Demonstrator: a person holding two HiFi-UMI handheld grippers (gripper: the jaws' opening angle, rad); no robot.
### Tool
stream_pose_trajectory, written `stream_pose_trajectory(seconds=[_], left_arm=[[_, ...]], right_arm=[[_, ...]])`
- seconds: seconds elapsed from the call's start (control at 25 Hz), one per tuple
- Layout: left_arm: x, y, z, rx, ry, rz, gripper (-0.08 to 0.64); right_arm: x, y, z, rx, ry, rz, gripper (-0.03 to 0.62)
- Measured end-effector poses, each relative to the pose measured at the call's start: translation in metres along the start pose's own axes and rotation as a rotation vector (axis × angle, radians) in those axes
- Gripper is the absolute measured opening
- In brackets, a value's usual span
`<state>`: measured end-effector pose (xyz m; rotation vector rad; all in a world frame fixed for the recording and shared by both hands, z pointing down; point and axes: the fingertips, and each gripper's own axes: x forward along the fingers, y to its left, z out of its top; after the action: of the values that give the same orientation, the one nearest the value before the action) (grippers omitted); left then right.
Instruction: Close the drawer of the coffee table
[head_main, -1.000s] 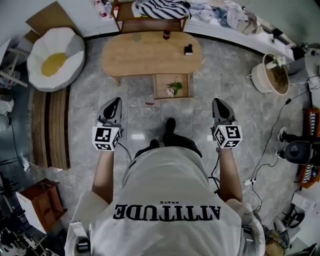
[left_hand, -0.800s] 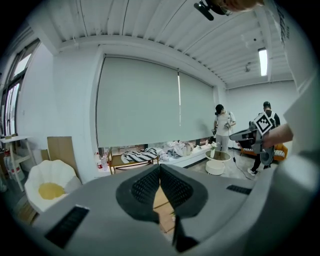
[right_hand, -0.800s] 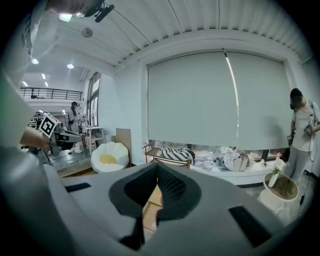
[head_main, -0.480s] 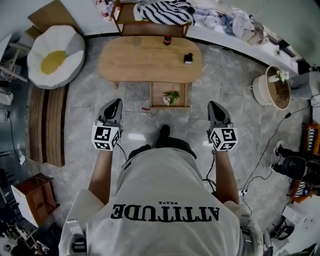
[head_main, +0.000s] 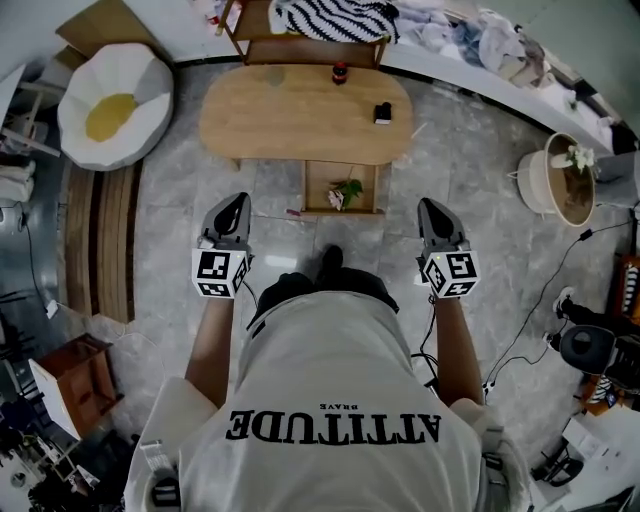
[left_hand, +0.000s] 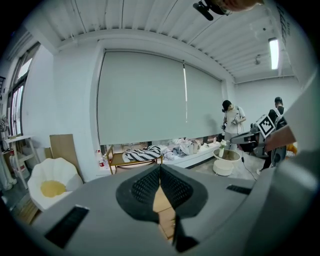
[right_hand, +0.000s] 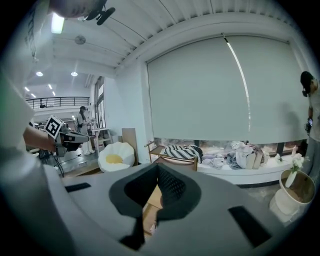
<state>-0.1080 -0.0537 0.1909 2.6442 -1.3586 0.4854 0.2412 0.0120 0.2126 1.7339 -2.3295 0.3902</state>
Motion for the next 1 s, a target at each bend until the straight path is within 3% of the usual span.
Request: stream_pose_trajectory(seconds=[0.56,1.0], left_arm=[[0.028,-0.010,0.002,0.018,0.023,-0.035,0.021],[0.040,0.014,0.007,0.052,0.015,-0.074,0.021]], right_arm=[[0.023,-0.018,-0.020,0.036,0.048,-0.003,0.020],[0.045,0.016,-0.034,0.086,0.083,-0.019,0.020]])
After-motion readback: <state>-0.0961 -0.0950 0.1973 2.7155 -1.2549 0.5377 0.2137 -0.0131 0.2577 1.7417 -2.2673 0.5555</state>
